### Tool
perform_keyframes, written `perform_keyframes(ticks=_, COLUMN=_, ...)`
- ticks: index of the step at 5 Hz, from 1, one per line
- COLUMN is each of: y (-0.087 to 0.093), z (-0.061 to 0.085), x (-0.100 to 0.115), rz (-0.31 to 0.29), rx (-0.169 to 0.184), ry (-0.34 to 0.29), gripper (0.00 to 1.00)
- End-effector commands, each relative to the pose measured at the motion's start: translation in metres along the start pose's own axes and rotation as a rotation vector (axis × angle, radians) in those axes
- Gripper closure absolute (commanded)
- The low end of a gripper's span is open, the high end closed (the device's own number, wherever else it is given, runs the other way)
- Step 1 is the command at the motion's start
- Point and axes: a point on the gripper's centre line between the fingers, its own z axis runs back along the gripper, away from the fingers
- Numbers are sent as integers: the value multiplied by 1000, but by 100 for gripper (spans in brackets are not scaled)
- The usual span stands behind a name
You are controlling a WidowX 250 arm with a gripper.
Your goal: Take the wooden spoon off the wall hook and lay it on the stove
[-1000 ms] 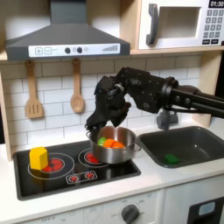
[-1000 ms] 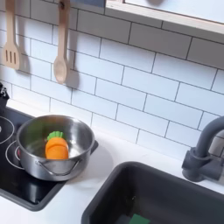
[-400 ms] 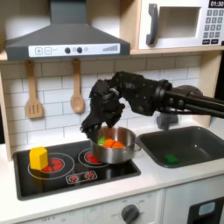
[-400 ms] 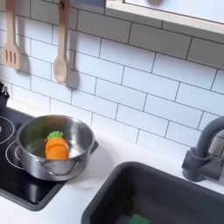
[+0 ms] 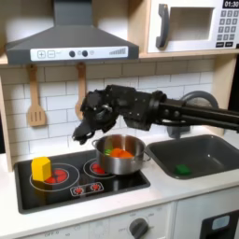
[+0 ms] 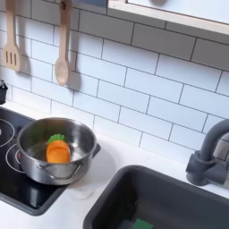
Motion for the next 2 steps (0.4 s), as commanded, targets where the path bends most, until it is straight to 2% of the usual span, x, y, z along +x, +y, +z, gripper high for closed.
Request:
perform_keyframes(ticks=1, y=13, z=-15, x=28, rz=-147, rx=-182, ry=-248, gripper=0)
perform_keyframes(ticks=2, y=14, z=-19, x=38, rz=-208, rx=-219, ry=-338, gripper=0)
